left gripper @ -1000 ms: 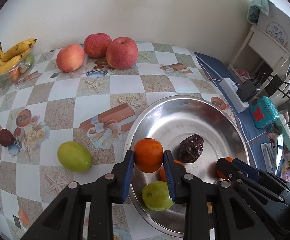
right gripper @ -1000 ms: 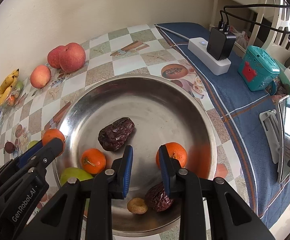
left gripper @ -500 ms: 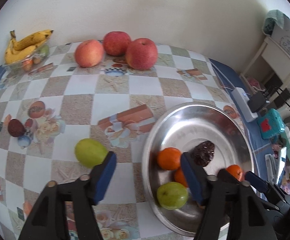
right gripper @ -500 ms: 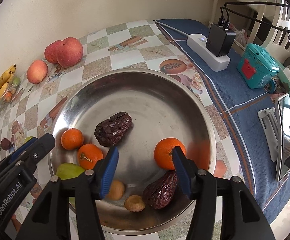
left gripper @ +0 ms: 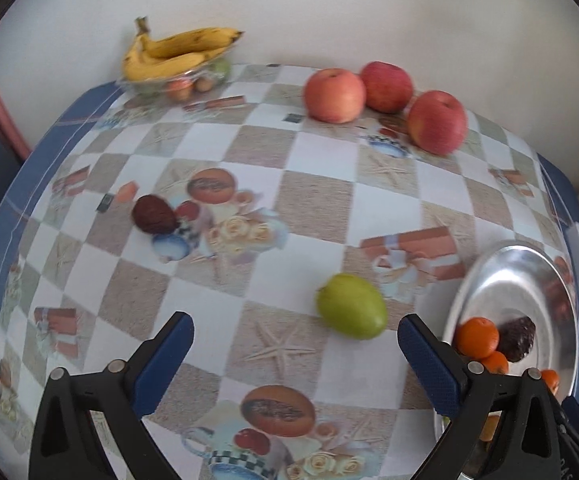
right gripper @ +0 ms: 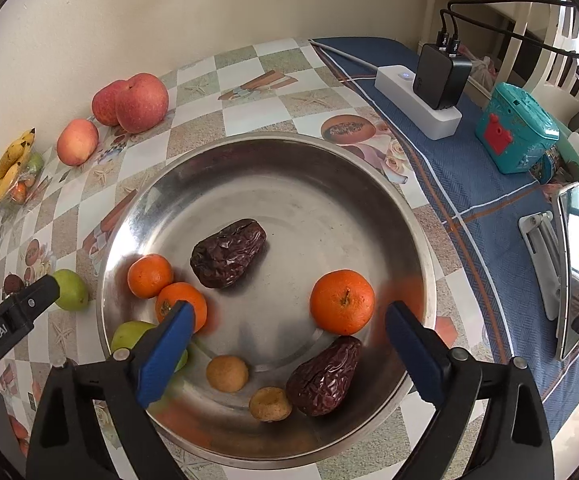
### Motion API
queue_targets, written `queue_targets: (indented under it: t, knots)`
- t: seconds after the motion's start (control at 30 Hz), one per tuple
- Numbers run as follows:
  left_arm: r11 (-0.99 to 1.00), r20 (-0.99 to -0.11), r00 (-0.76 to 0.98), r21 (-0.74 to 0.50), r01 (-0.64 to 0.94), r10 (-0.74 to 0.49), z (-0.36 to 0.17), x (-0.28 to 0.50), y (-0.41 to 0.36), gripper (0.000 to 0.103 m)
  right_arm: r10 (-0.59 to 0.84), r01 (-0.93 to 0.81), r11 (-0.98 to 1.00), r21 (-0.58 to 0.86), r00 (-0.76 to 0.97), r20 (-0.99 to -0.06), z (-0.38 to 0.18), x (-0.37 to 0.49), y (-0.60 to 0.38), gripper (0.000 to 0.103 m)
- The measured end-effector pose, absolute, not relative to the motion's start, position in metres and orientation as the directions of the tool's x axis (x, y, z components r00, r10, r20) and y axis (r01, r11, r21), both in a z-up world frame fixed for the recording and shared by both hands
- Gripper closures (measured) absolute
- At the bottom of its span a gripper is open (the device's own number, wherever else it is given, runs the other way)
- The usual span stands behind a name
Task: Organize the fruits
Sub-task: 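Grasp the red date with the left tool while the right tool grasps the green fruit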
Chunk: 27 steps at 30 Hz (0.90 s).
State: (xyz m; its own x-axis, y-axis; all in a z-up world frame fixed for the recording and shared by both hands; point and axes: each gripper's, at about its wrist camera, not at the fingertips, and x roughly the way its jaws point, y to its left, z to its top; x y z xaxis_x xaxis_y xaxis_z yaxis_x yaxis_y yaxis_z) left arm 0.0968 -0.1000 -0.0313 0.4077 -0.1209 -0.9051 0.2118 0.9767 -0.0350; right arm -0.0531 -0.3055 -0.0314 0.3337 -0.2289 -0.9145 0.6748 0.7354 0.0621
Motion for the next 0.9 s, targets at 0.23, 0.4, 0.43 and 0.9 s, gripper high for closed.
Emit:
queue_targets:
  t: [0.23, 0.4, 0.43, 0.9]
  knots:
    - [0.994, -0.904, 0.425, -0.004, 0.111, -0.051, -0.026, 0.110, -0.065, 0.000, -0.207, 0.656, 0.750, 0.079, 0.347, -0.915, -0.032, -0.051, -0.297, 0.007]
    - [0.995, -0.887, 0.460, 0.014, 0.101, -0.034, -0.015, 0.118, -0.049, 0.000, -0.209, 0.655, 0.752, 0.076, 0.346, -0.915, -0.032, -0.050, -0.294, 0.007]
    - [0.995, -0.886, 0.462, 0.020, 0.102, -0.029, -0.014, 0.120, -0.046, 0.000, -0.205, 0.655, 0.751, 0.080, 0.346, -0.916, -0.032, -0.050, -0.294, 0.007]
    - [0.992, -0.892, 0.449, 0.013, 0.129, -0.047, -0.009, 0.157, 0.004, 0.000, -0.200, 0.647, 0.757, 0.091, 0.362, -0.910, -0.026, -0.031, -0.269, 0.007]
